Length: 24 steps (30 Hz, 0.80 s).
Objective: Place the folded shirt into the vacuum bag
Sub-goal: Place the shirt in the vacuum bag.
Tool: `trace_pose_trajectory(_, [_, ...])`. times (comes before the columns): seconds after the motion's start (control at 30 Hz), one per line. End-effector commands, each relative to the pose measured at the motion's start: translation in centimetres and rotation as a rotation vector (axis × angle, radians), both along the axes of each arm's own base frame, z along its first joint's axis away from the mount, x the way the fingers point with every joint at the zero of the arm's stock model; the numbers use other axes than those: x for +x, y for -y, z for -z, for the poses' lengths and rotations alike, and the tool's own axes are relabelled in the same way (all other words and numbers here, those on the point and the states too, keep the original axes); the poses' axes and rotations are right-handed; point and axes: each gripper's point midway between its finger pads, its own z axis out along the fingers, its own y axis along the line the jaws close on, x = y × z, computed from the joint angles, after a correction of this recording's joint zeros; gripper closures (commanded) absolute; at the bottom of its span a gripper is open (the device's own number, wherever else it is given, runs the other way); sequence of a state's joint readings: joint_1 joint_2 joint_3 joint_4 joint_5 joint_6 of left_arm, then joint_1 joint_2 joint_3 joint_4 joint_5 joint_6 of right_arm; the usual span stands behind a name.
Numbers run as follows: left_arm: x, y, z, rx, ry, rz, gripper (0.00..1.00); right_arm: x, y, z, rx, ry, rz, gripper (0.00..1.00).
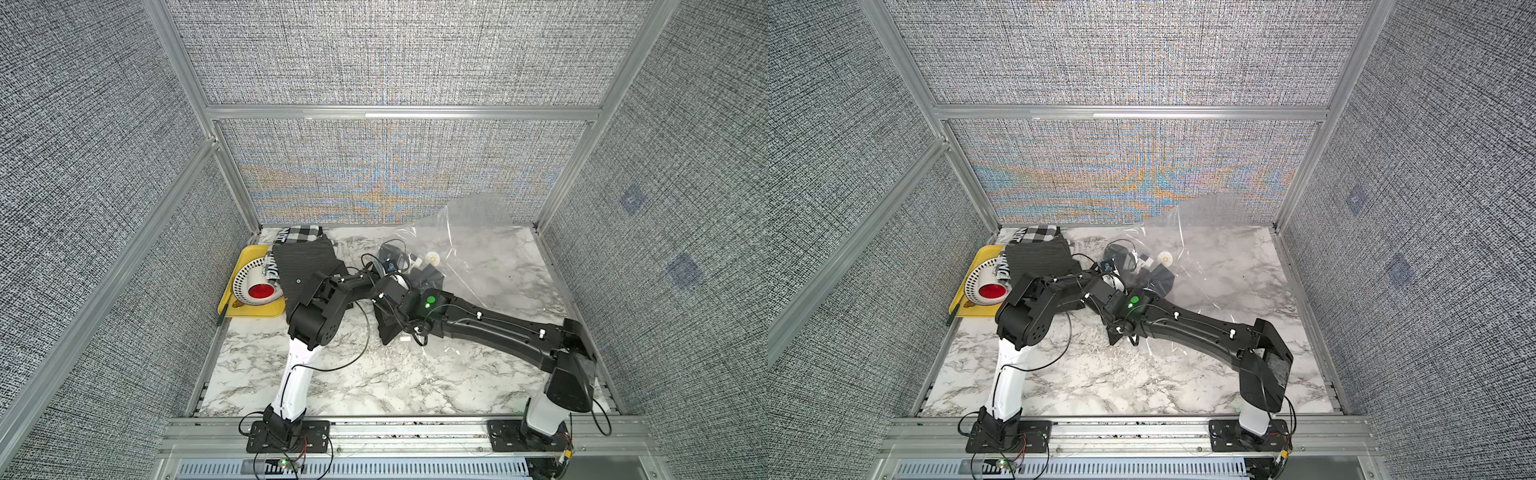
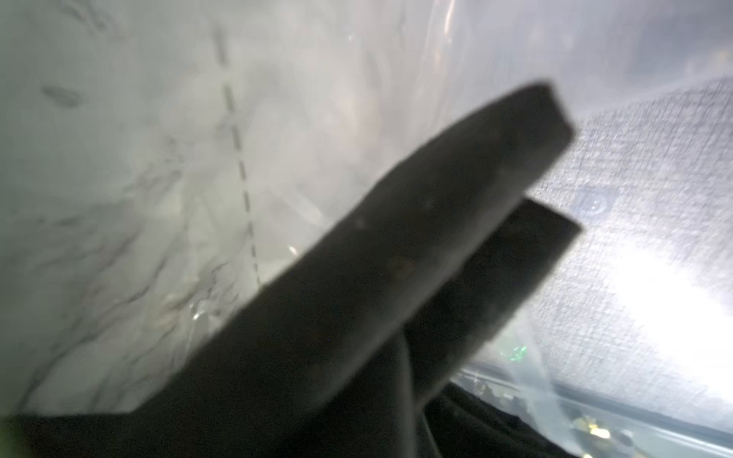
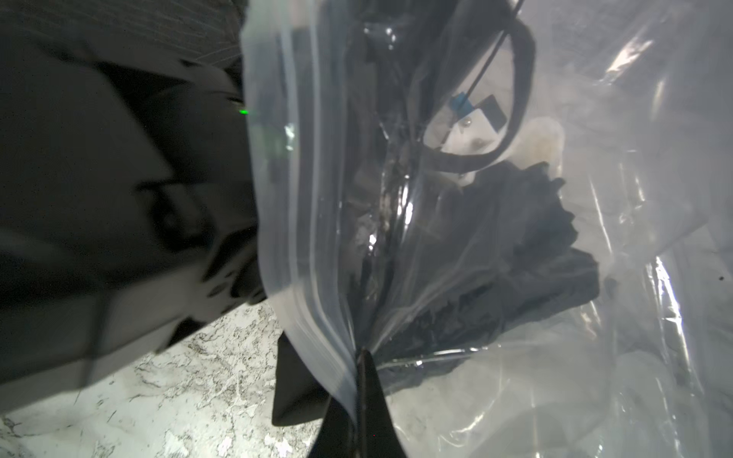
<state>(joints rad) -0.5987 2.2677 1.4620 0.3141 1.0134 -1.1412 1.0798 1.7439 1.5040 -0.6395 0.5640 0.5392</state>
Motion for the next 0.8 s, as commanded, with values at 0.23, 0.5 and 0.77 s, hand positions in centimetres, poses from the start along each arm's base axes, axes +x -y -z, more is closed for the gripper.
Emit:
trace_pose_trajectory(0.23, [4.4, 1.7, -1.0, -0.174, -0.281, -0.213, 1.0, -3.4, -2.7, 3.3, 0.026, -0.108, -0.096, 1.0])
trace_pose_trajectory(0.5, [4.7, 1.8, 0.6, -0.057, -0.439, -0.307, 1.0, -4.6, -3.4, 3.7, 0.045, -0.16, -0.126, 1.0])
trace_pose_trajectory(0.77, [4.9, 1.2, 0.8, 0.039, -0.54, -0.379, 1.0, -5.2, -3.7, 3.2, 0.033, -0.19, -0.131, 1.0])
